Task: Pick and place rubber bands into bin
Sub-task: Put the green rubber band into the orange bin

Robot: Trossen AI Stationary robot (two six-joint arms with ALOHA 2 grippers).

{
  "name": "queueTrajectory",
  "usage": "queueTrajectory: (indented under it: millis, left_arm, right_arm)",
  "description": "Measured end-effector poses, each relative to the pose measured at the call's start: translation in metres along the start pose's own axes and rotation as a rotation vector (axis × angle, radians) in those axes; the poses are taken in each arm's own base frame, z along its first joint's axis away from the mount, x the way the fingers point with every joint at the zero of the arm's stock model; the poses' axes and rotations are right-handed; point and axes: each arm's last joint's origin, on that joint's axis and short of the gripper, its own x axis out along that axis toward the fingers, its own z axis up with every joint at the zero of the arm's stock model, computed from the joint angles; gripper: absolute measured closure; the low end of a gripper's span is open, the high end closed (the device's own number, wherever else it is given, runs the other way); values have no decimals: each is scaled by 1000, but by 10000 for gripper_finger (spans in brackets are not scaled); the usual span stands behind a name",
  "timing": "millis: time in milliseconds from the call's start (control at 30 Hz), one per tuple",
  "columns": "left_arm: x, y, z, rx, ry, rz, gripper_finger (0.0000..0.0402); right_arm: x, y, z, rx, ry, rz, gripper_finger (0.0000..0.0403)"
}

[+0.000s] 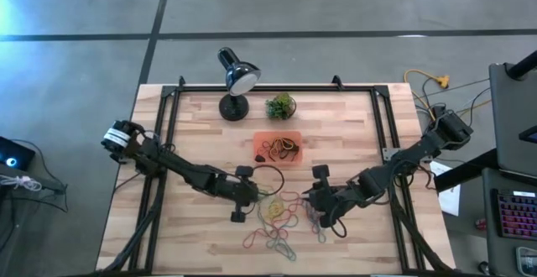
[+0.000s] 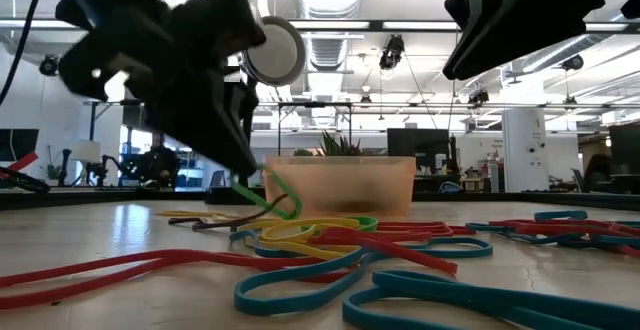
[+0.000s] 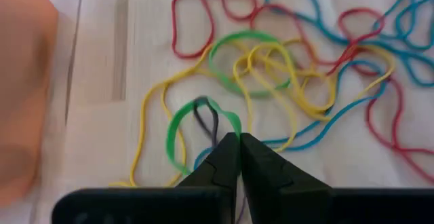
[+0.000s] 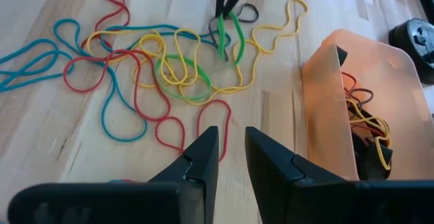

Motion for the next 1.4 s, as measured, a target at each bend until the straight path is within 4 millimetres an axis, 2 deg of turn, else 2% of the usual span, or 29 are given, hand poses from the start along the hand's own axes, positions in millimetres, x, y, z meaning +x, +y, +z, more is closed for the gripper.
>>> queueTrajectory:
  millis: [300, 433, 600, 867, 1100, 1233, 1400]
  left_arm:
    - [-12, -8, 25, 150, -201, -2, 400]
    - [-14, -3, 34, 227, -267, 165, 401]
    - [-16, 19, 44, 269, -257, 455, 401]
    - [-16, 75, 54, 193, -223, 603, 401]
    - [-15, 114, 51, 136, -205, 552, 401]
    - [-15, 126, 49, 56, -210, 537, 401]
    - [-14, 129, 44, 32, -174, 482, 395]
  right_arm:
    - [1, 0, -3, -4, 9, -1, 335]
    - [1, 0, -3, -4, 9, -1, 335]
    - [1, 0, -3, 0, 7, -1, 335]
    - [1, 0, -3, 1, 6, -1, 335]
    - [1, 0, -3, 1, 6, -1, 335]
    - [1, 0, -3, 1, 7, -1, 335]
    - [1, 0, -3, 0, 7, -1, 335]
